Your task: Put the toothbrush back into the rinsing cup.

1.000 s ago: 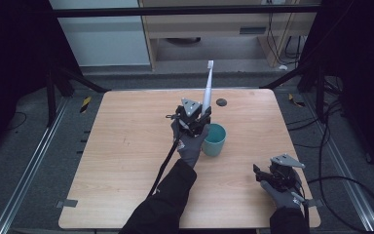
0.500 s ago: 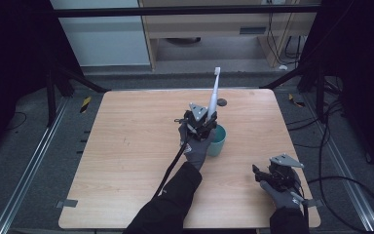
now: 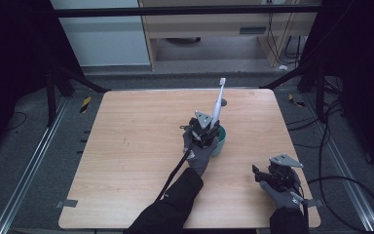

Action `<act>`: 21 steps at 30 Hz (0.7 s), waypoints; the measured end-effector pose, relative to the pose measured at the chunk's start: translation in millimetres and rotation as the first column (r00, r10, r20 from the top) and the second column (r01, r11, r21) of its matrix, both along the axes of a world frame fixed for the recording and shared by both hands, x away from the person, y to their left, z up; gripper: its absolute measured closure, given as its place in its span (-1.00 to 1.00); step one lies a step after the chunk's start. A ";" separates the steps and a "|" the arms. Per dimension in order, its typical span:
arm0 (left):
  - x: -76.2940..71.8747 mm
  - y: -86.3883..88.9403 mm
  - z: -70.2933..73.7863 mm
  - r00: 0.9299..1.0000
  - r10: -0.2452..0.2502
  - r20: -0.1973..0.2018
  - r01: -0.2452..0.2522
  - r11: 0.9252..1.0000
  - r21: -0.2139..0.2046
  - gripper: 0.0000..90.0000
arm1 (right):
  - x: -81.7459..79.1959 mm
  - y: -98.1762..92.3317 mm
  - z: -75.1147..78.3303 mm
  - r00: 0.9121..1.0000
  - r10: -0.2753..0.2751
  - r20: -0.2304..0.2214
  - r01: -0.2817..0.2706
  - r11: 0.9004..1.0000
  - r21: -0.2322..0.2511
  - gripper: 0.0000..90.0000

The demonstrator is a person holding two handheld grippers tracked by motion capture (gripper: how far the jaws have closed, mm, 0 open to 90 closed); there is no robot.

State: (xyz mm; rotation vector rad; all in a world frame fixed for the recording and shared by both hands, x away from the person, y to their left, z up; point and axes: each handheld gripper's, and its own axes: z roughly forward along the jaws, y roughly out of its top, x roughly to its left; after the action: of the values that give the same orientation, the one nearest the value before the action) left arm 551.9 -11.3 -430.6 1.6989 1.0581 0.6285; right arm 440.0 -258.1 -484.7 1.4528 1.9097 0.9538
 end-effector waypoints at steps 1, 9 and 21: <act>-0.2 -0.3 -1.3 1.000 -0.002 -0.002 0.002 1.000 0.003 0.46 | 0.0 0.0 -0.1 1.000 0.000 0.000 0.000 1.000 -0.001 -0.38; -3.8 -0.1 -6.0 1.000 -0.009 -0.001 0.009 0.999 0.053 0.45 | 0.1 -0.3 -0.2 1.000 -0.002 0.001 0.002 1.000 -0.006 -0.38; -0.8 1.5 -17.8 0.997 -0.043 -0.058 0.048 0.995 0.083 0.45 | 0.3 -0.2 -0.3 1.000 -0.004 -0.002 0.004 1.000 -0.004 -0.38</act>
State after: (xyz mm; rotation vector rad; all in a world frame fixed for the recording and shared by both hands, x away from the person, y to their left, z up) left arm 551.1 -9.8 -448.4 1.8185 1.0419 0.6067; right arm 440.3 -258.3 -485.0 1.4556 1.9082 0.9467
